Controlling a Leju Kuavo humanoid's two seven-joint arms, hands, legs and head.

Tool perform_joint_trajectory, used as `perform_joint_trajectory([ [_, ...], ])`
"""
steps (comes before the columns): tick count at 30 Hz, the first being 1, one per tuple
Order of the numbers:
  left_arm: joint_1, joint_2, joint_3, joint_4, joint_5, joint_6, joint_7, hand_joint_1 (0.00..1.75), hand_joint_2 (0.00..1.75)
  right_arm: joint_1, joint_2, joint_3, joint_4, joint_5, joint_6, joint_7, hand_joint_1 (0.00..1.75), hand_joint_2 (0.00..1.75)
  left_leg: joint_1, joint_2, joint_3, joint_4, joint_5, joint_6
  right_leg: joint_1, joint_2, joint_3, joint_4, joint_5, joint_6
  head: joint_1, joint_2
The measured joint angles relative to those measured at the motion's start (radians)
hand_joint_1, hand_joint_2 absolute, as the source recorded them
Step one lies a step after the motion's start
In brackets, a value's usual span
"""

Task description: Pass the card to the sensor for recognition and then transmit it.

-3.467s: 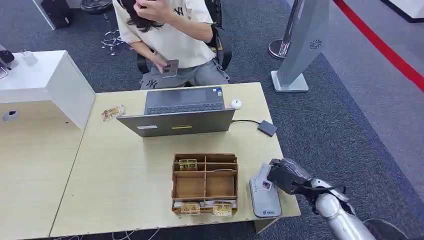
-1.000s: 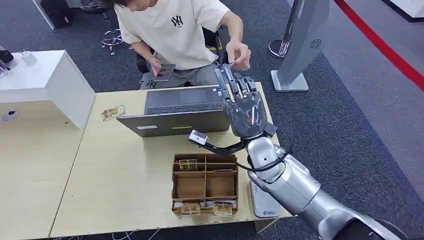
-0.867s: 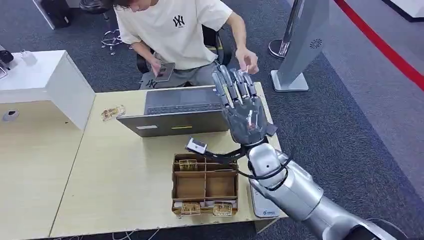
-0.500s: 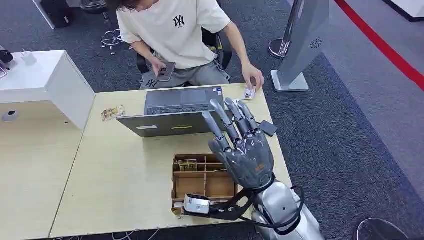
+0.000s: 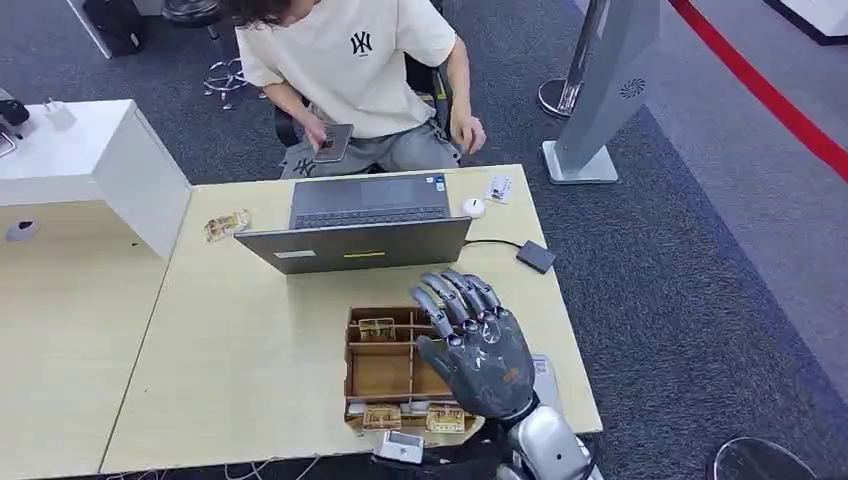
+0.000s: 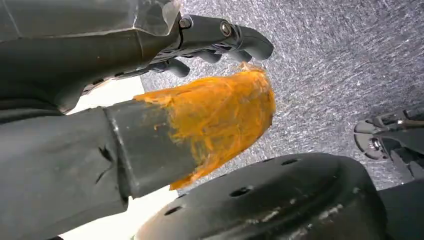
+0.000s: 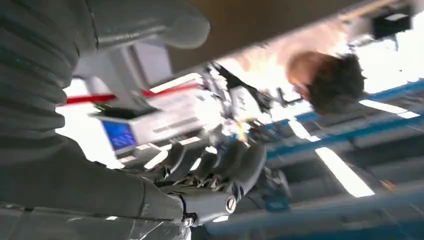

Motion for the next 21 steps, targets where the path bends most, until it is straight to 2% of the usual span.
perform_joint_trajectory([
  [2, 0.000, 0.000, 0.000, 0.000, 0.000, 0.000, 0.000, 0.00, 0.00, -0.003, -0.002, 0.008, 0.029, 0.006, 0.000, 0.037, 0.31, 1.75, 0.000, 0.000, 0.000, 0.000, 0.000, 0.000, 0.000, 0.000, 0.000, 0.000, 0.000, 0.000, 0.000, 0.000],
  [9, 0.000, 0.000, 0.000, 0.000, 0.002, 0.000, -0.003, 0.00, 0.00, -0.016, -0.037, 0.060, 0.141, 0.016, 0.000, 0.124, 0.38, 1.75, 0.000, 0.000, 0.000, 0.000, 0.000, 0.000, 0.000, 0.000, 0.000, 0.000, 0.000, 0.000, 0.000, 0.000],
  [10, 0.000, 0.000, 0.000, 0.000, 0.002, 0.000, -0.004, 0.00, 0.00, -0.020, -0.043, 0.068, 0.158, 0.019, 0.000, 0.135, 0.56, 1.75, 0.000, 0.000, 0.000, 0.000, 0.000, 0.000, 0.000, 0.000, 0.000, 0.000, 0.000, 0.000, -0.001, 0.000],
  [11, 0.000, 0.000, 0.000, 0.000, 0.001, -0.001, -0.005, 0.00, 0.00, -0.021, -0.051, 0.074, 0.173, 0.021, -0.001, 0.141, 1.06, 1.75, 0.000, 0.000, 0.000, 0.000, 0.000, 0.000, 0.000, 0.000, 0.000, 0.000, 0.000, 0.000, 0.000, 0.000],
  [12, 0.000, 0.000, 0.000, 0.000, 0.001, -0.001, -0.005, 0.00, 0.00, -0.022, -0.055, 0.077, 0.183, 0.021, -0.001, 0.144, 1.40, 1.75, 0.000, 0.000, 0.000, 0.000, 0.000, 0.000, 0.000, 0.000, 0.000, 0.000, 0.000, 0.000, 0.000, 0.000],
  [13, 0.000, 0.000, 0.000, 0.000, 0.001, -0.001, -0.005, 0.00, 0.00, -0.023, -0.060, 0.082, 0.192, 0.023, -0.001, 0.149, 1.31, 1.75, 0.000, 0.000, 0.000, 0.000, 0.000, 0.000, 0.000, 0.000, 0.000, 0.000, 0.000, 0.000, 0.000, 0.000],
  [14, 0.000, 0.000, 0.000, 0.000, 0.001, -0.001, -0.005, 0.00, 0.00, -0.024, -0.064, 0.085, 0.199, 0.023, -0.001, 0.155, 1.03, 1.75, 0.000, 0.000, 0.000, 0.000, 0.000, 0.000, 0.000, 0.000, 0.000, 0.000, 0.000, 0.000, 0.000, 0.000],
  [15, 0.000, 0.000, 0.000, 0.000, 0.001, -0.001, -0.006, 0.00, 0.00, -0.026, -0.068, 0.087, 0.204, 0.023, -0.001, 0.163, 0.87, 1.75, 0.000, 0.000, 0.000, 0.000, 0.000, 0.000, 0.000, 0.000, 0.000, 0.000, 0.000, 0.000, 0.000, 0.000],
  [18, 0.001, 0.000, 0.000, 0.000, 0.001, -0.001, -0.008, 0.00, 0.00, -0.031, -0.085, 0.089, 0.215, 0.020, -0.001, 0.180, 0.84, 1.75, 0.000, 0.000, 0.000, 0.000, 0.000, 0.000, 0.000, 0.000, 0.000, 0.000, 0.000, 0.000, 0.000, 0.000],
  [19, 0.001, 0.000, 0.000, 0.000, 0.001, -0.001, -0.009, 0.00, 0.00, -0.032, -0.090, 0.089, 0.218, 0.018, -0.001, 0.180, 0.70, 1.75, 0.000, 0.000, 0.000, 0.000, 0.000, 0.000, 0.000, 0.000, 0.000, 0.000, 0.000, 0.000, 0.000, 0.000],
  [21, 0.001, 0.001, 0.000, 0.000, 0.001, -0.002, -0.009, 0.00, 0.00, -0.035, -0.099, 0.088, 0.222, 0.015, -0.001, 0.181, 0.70, 1.75, 0.000, 0.000, 0.000, 0.000, 0.000, 0.000, 0.000, 0.000, 0.000, 0.000, 0.000, 0.000, 0.000, 0.000],
])
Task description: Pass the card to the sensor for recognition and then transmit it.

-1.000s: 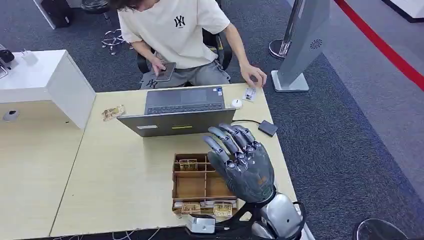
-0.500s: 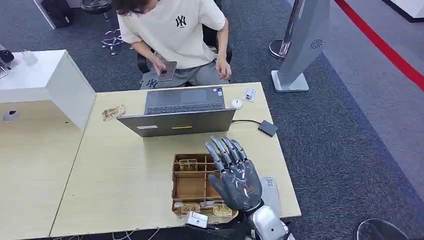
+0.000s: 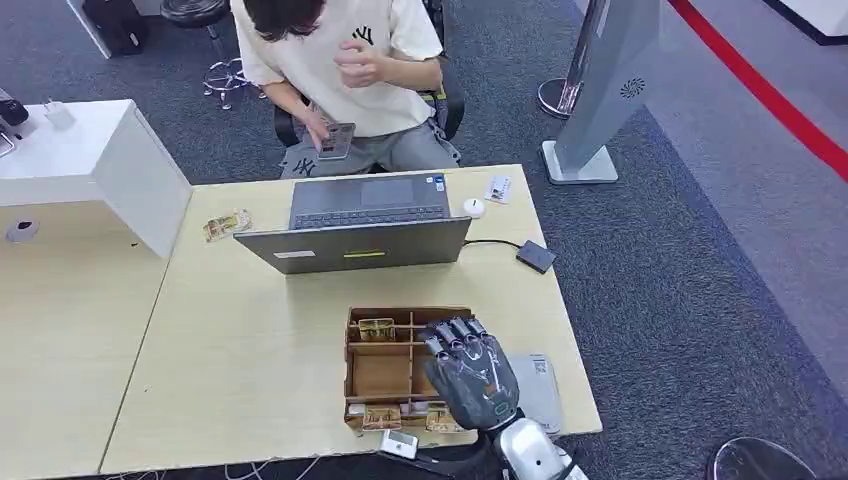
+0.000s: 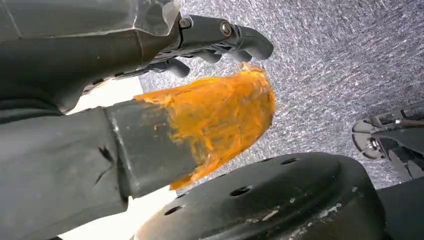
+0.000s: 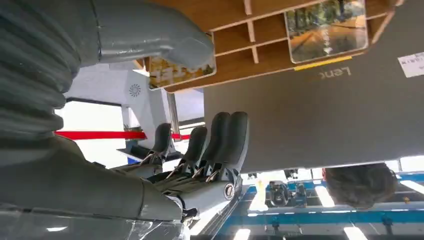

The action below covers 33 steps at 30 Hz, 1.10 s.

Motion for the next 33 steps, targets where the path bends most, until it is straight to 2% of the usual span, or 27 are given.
perform_joint_trajectory([
  [3, 0.000, 0.001, 0.000, 0.000, 0.000, -0.001, 0.000, 0.00, 0.00, -0.003, -0.010, 0.000, 0.003, 0.002, 0.000, 0.001, 0.72, 1.75, 0.000, 0.000, 0.000, 0.000, 0.000, 0.000, 0.000, 0.000, 0.000, 0.000, 0.000, 0.000, 0.000, 0.000],
  [6, 0.000, 0.001, 0.000, 0.000, 0.000, -0.002, 0.000, 0.00, 0.00, -0.006, -0.018, 0.000, 0.003, 0.008, 0.000, 0.005, 0.86, 1.75, 0.000, 0.000, 0.000, 0.000, 0.000, 0.000, 0.000, 0.000, 0.000, 0.000, 0.000, 0.000, 0.000, 0.000],
  [9, 0.000, 0.002, 0.000, 0.000, 0.000, -0.003, 0.000, 0.00, 0.00, -0.011, -0.024, -0.002, 0.003, 0.007, 0.000, 0.010, 0.80, 1.75, 0.000, 0.000, 0.000, 0.000, 0.000, 0.000, 0.000, 0.000, 0.000, 0.000, 0.000, 0.000, 0.000, 0.000],
  [16, 0.000, 0.002, 0.000, 0.000, -0.002, -0.007, 0.000, 0.00, 0.00, -0.023, -0.034, -0.012, 0.003, -0.006, 0.000, 0.011, 0.87, 1.75, 0.000, 0.000, 0.000, 0.000, 0.000, 0.000, 0.000, 0.000, 0.000, 0.000, 0.000, 0.000, 0.000, 0.000],
  [20, 0.000, 0.003, 0.000, 0.000, -0.002, -0.008, 0.000, 0.00, 0.00, -0.024, -0.037, -0.019, 0.003, -0.010, 0.000, 0.010, 0.80, 1.75, 0.000, 0.000, 0.000, 0.000, 0.000, 0.000, 0.000, 0.000, 0.000, 0.000, 0.000, 0.000, 0.000, 0.000],
  [21, 0.000, 0.003, 0.000, 0.000, -0.002, -0.008, 0.000, 0.00, 0.00, -0.025, -0.037, -0.020, 0.005, -0.013, 0.000, 0.010, 0.68, 1.75, 0.000, 0.000, 0.000, 0.000, 0.000, 0.000, 0.000, 0.000, 0.000, 0.000, 0.000, 0.000, 0.000, 0.000],
  [22, 0.000, 0.003, 0.000, 0.000, -0.002, -0.008, 0.000, 0.00, 0.00, -0.026, -0.037, -0.021, 0.007, -0.014, 0.000, 0.010, 0.77, 1.75, 0.000, 0.000, 0.000, 0.000, 0.000, 0.000, 0.000, 0.000, 0.000, 0.000, 0.000, 0.000, 0.000, 0.000],
  [24, 0.000, 0.004, 0.000, 0.000, -0.003, -0.007, 0.000, 0.00, 0.00, -0.030, -0.037, -0.021, 0.013, -0.017, 0.000, 0.010, 0.73, 1.75, 0.000, 0.000, 0.000, 0.000, 0.000, 0.000, 0.000, 0.000, 0.000, 0.000, 0.000, 0.000, 0.000, 0.000],
  [28, 0.000, 0.004, 0.000, 0.000, -0.003, -0.007, -0.005, 0.00, 0.00, -0.035, -0.038, -0.022, 0.026, -0.034, 0.000, 0.010, 0.87, 1.75, 0.000, 0.000, 0.000, 0.000, 0.000, 0.000, 0.000, 0.000, 0.000, 0.000, 0.000, 0.000, 0.000, 0.000],
  [31, 0.000, 0.004, 0.000, 0.000, -0.001, -0.007, -0.006, 0.00, 0.00, -0.038, -0.039, -0.022, 0.035, -0.046, 0.000, 0.010, 0.86, 1.75, 0.000, 0.000, 0.000, 0.000, 0.000, 0.000, 0.000, 0.000, 0.000, 0.000, 0.000, 0.000, 0.000, 0.000],
  [33, 0.000, 0.004, 0.000, 0.000, -0.001, -0.007, -0.006, 0.00, 0.00, -0.039, -0.040, -0.023, 0.041, -0.050, 0.000, 0.009, 1.05, 1.75, 0.000, 0.000, 0.000, 0.000, 0.000, 0.000, 0.000, 0.000, 0.000, 0.000, 0.000, 0.000, 0.000, 0.000],
])
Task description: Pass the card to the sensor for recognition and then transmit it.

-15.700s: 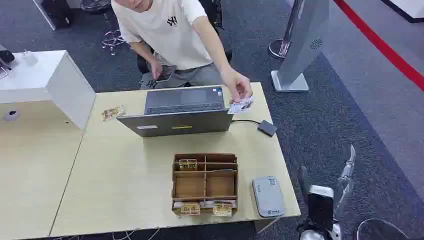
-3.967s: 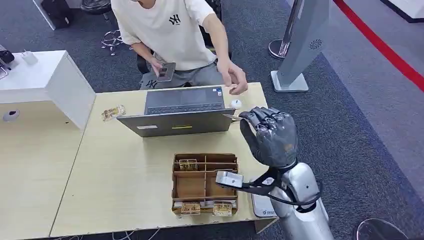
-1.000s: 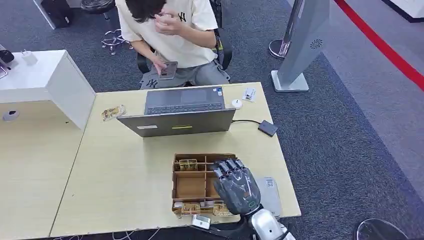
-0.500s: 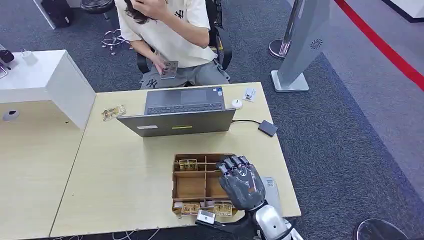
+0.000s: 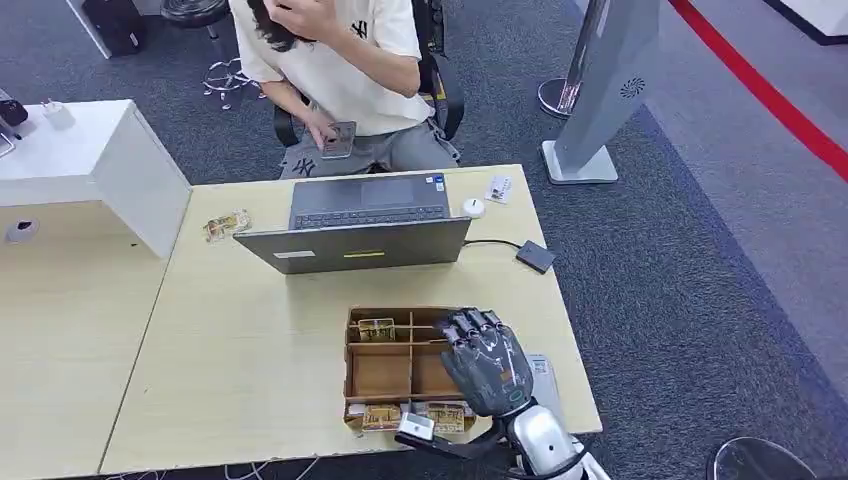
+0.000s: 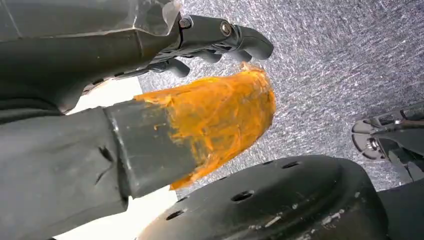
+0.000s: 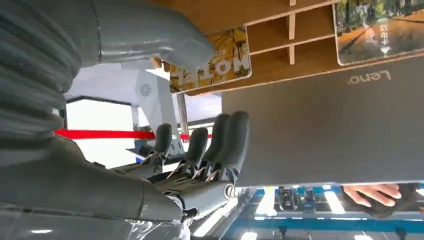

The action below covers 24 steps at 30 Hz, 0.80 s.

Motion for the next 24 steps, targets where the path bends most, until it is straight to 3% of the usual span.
perform_joint_trajectory([
  [7, 0.000, 0.000, 0.000, 0.000, -0.003, 0.000, 0.000, 0.00, 0.00, -0.006, -0.007, -0.002, 0.025, -0.014, 0.000, 0.000, 0.87, 1.75, 0.000, 0.000, 0.000, 0.000, 0.000, 0.000, 0.000, 0.000, 0.000, 0.000, 0.000, 0.000, 0.000, 0.000],
  [8, 0.000, 0.000, 0.000, 0.000, -0.003, 0.000, 0.000, 0.00, 0.00, -0.007, -0.007, -0.002, 0.028, -0.014, 0.000, 0.000, 0.77, 1.75, 0.000, 0.000, 0.000, 0.000, 0.000, 0.000, 0.000, 0.000, 0.000, 0.000, 0.000, 0.000, 0.000, 0.000],
  [13, 0.000, 0.000, 0.000, 0.000, -0.002, 0.000, -0.002, 0.00, 0.00, -0.016, -0.012, -0.002, 0.042, -0.023, 0.000, 0.003, 0.79, 1.75, 0.000, 0.000, 0.000, 0.000, 0.000, 0.000, 0.000, 0.000, 0.000, 0.000, 0.000, 0.000, 0.000, 0.000],
  [14, 0.000, 0.000, 0.000, 0.000, -0.002, 0.000, -0.002, 0.00, 0.00, -0.017, -0.013, -0.002, 0.045, -0.024, 0.000, 0.003, 0.96, 1.75, 0.000, 0.000, 0.000, 0.000, 0.000, 0.000, 0.000, 0.000, 0.000, 0.000, 0.000, 0.000, 0.000, 0.000],
  [17, 0.000, 0.000, 0.000, 0.000, -0.002, 0.000, -0.002, 0.00, 0.00, -0.019, -0.015, -0.002, 0.051, -0.026, 0.000, 0.003, 1.17, 1.75, 0.000, 0.000, 0.000, 0.000, 0.000, 0.000, 0.000, 0.000, 0.000, 0.000, 0.000, 0.000, 0.000, 0.000],
  [18, 0.000, 0.000, 0.000, 0.000, -0.002, 0.000, -0.002, 0.00, 0.00, -0.021, -0.015, -0.002, 0.053, -0.026, 0.000, 0.004, 1.45, 1.75, 0.000, 0.000, 0.000, 0.000, 0.000, 0.000, 0.000, 0.000, 0.000, 0.000, 0.000, 0.000, 0.000, 0.000],
  [20, 0.000, 0.000, 0.000, 0.000, -0.002, 0.000, -0.002, 0.00, 0.00, -0.024, -0.016, -0.002, 0.059, -0.027, 0.000, 0.005, 1.71, 1.75, 0.000, 0.000, 0.000, 0.000, 0.000, 0.000, 0.000, 0.000, 0.000, 0.000, 0.000, 0.000, 0.000, 0.000],
  [24, 0.000, 0.000, 0.000, 0.000, -0.002, 0.000, -0.002, 0.00, 0.00, -0.029, -0.019, -0.002, 0.068, -0.027, 0.000, 0.005, 1.75, 1.75, 0.000, 0.000, 0.000, 0.000, 0.000, 0.000, 0.000, 0.000, 0.000, 0.000, 0.000, 0.000, 0.000, 0.000],
])
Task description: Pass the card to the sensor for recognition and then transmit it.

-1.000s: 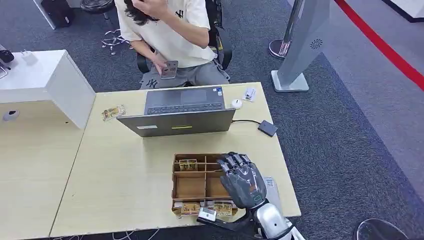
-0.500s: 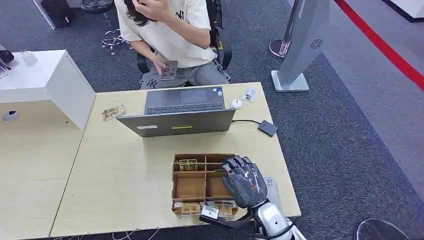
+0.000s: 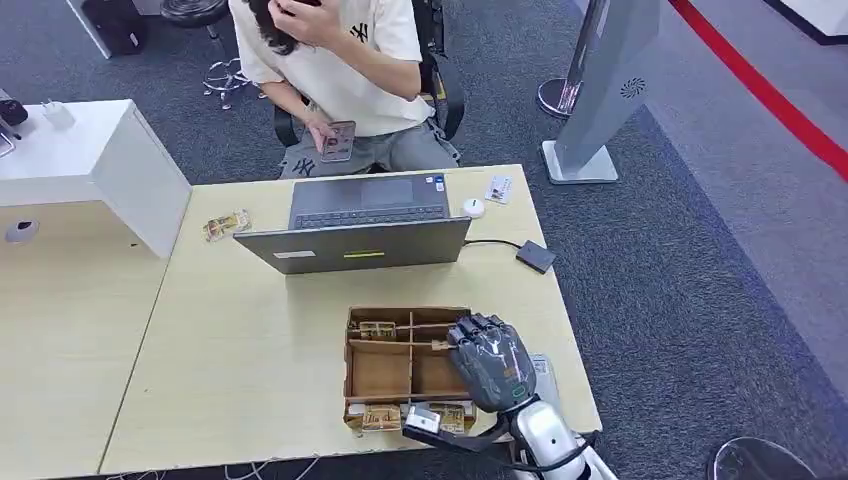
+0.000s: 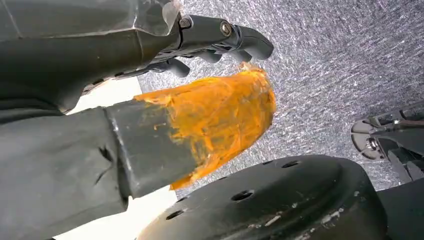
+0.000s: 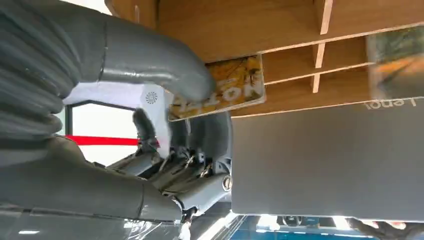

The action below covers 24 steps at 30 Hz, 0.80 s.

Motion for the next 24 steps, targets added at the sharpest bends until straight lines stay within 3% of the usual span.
perform_joint_trajectory([
  [15, 0.000, 0.000, 0.000, 0.000, 0.000, -0.005, 0.000, 0.00, 0.00, -0.024, -0.004, 0.001, 0.015, -0.033, 0.000, 0.014, 1.75, 1.75, 0.000, 0.000, 0.000, 0.000, 0.000, 0.000, 0.000, 0.000, 0.000, 0.000, 0.000, 0.000, 0.000, 0.000],
  [24, 0.002, 0.002, 0.000, 0.000, 0.009, -0.006, -0.001, 0.00, 0.00, -0.012, -0.005, -0.028, -0.125, -0.168, 0.000, -0.058, 1.75, 1.75, 0.000, 0.000, 0.000, 0.000, 0.000, 0.000, 0.000, 0.000, 0.000, 0.000, 0.000, 0.000, 0.000, 0.000],
])
